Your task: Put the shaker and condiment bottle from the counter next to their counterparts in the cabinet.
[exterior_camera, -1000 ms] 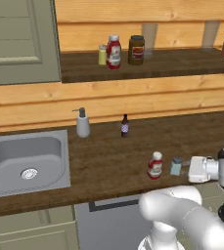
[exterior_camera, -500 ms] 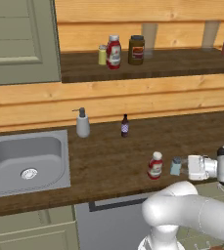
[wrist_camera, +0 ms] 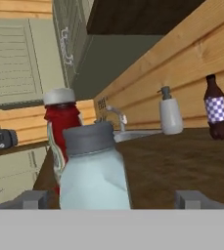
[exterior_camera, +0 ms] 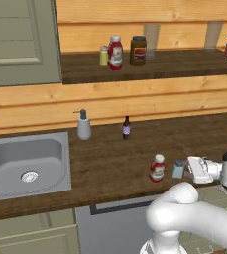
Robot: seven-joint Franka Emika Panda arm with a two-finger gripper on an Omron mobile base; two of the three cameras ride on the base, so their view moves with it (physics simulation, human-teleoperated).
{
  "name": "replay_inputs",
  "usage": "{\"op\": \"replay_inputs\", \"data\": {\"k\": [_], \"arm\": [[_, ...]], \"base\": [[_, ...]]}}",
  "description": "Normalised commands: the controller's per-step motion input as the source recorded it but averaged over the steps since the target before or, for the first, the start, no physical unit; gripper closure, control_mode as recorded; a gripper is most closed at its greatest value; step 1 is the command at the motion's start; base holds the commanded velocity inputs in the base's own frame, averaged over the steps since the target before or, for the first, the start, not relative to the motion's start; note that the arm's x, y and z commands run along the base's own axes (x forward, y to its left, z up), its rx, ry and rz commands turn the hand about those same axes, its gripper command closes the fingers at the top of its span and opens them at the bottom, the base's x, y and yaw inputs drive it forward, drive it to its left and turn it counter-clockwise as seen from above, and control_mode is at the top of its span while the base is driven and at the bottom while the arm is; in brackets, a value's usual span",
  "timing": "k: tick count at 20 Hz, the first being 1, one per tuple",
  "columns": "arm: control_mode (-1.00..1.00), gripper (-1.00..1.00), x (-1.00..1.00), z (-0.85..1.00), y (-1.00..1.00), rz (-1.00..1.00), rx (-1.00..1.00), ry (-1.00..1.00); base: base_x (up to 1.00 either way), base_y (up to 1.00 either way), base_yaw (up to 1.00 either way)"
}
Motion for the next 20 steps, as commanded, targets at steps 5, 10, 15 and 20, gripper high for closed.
{"op": "replay_inputs", "data": {"k": [5, 10, 15, 20], "arm": [[-1.00, -1.00, 0.02, -0.14, 0.48, 0.03, 0.06, 0.00], [-1.00, 1.00, 0.03, -0.18, 0.32, 0.01, 0.00, 0.04], [-1.00, 1.00, 0.05, 0.25, 0.00, -0.02, -0.03, -0.03], [-1.00, 1.00, -0.02, 0.96, 0.00, -0.10, -0.17, -0.17]], "base": [[0.00, 0.00, 0.00], [0.00, 0.00, 0.00], [0.00, 0.00, 0.00], [0.00, 0.00, 0.00]]}}
